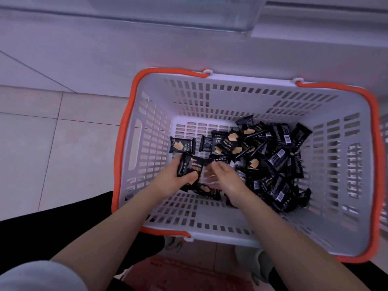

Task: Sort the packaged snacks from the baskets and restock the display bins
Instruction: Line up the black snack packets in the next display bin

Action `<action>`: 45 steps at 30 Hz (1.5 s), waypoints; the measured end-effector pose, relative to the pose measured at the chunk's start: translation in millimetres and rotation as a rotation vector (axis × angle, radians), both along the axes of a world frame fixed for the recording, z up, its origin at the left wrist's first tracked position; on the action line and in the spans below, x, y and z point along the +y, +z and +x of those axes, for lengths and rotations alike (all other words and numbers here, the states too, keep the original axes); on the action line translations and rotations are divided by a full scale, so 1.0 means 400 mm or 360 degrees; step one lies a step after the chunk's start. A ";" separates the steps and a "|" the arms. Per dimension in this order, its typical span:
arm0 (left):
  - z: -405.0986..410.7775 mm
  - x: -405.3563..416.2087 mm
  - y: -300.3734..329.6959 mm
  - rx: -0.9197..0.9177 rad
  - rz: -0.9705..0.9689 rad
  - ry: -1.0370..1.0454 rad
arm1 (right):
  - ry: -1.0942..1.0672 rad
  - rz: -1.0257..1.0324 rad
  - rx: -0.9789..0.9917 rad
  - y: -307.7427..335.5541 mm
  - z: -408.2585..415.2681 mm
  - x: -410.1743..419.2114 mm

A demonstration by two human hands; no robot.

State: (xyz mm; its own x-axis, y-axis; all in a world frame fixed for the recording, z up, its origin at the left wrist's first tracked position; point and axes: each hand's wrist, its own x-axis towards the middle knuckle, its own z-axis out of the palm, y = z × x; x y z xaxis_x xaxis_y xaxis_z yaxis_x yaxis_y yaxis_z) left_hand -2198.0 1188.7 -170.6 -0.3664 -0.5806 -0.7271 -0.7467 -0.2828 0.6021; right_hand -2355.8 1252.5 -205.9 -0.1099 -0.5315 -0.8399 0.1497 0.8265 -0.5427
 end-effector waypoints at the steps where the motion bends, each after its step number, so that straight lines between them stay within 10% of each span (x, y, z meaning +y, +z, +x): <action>1: 0.015 -0.012 0.005 -0.0059 -0.0066 -0.0024 | 0.0345 -0.0015 0.0215 -0.017 -0.004 0.000; 5: 0.063 -0.051 0.022 -0.0166 -0.0214 0.0058 | 0.1494 0.0074 0.0524 -0.070 0.008 0.026; 10: 0.063 -0.052 0.037 -0.0120 -0.0256 0.0299 | 0.1901 0.0174 0.0764 -0.077 0.013 0.038; 23: 0.071 -0.027 0.142 0.0047 -0.0256 0.0406 | 0.1961 0.0093 0.0961 -0.054 0.040 0.042; 34: 0.005 -0.048 0.313 0.0384 -0.0755 0.0255 | 0.0520 -0.0656 0.0213 0.301 -0.070 0.037; 45: 0.030 -0.016 0.598 0.0496 -0.1002 -0.0288 | 0.1189 -0.1327 0.0782 0.747 -0.027 0.042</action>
